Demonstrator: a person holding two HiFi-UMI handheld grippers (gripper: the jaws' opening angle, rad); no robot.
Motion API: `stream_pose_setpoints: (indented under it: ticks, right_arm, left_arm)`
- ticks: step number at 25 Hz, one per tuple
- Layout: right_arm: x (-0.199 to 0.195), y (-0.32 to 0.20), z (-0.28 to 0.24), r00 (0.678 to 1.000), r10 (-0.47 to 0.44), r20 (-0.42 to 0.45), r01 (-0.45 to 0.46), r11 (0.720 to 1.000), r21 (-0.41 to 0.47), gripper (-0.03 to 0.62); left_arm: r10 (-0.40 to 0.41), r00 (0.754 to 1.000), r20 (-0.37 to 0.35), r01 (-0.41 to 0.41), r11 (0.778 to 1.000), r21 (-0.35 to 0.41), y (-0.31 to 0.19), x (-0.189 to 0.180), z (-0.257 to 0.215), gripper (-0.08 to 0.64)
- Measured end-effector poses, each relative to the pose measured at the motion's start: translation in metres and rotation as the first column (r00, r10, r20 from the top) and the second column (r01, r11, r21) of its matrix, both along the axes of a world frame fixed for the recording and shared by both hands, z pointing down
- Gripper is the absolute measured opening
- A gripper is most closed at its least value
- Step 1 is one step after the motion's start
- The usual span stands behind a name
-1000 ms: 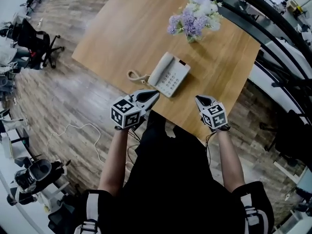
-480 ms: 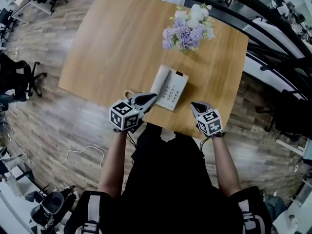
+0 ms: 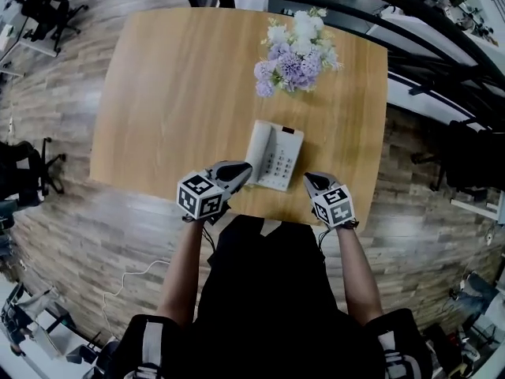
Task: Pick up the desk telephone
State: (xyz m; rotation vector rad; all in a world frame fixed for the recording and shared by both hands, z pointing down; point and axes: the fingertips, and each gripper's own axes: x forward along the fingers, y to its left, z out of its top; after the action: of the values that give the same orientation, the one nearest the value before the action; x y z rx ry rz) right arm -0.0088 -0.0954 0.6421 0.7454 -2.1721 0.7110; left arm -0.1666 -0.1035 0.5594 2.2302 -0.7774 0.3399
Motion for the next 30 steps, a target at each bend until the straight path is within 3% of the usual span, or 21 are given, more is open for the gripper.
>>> stream_pose_setpoints:
  ticks: [11, 14, 19, 30]
  right_arm:
    - [-0.006, 0.001, 0.007, 0.992, 0.123, -0.030, -0.123, 0.992, 0.008, 0.025]
    - [-0.007, 0.007, 0.010, 0.990, 0.138, -0.040, -0.138, 0.990, 0.004, 0.025]
    - [-0.014, 0.010, 0.016, 0.989, 0.147, -0.030, -0.147, 0.989, -0.006, 0.025]
    - [-0.022, -0.008, 0.028, 0.978, 0.198, 0.059, -0.195, 0.979, -0.052, 0.036]
  left_arm:
    - [0.103, 0.994, -0.032, -0.104, 0.994, -0.041, -0.015, -0.002, 0.027, 0.027]
    - [0.118, 0.992, -0.044, -0.120, 0.991, -0.054, -0.016, 0.000, 0.032, 0.101]
    - [0.144, 0.989, -0.029, -0.146, 0.986, -0.078, -0.016, -0.001, 0.046, 0.150]
    - [0.090, 0.996, 0.006, -0.087, 0.981, -0.175, -0.014, -0.007, 0.086, 0.272]
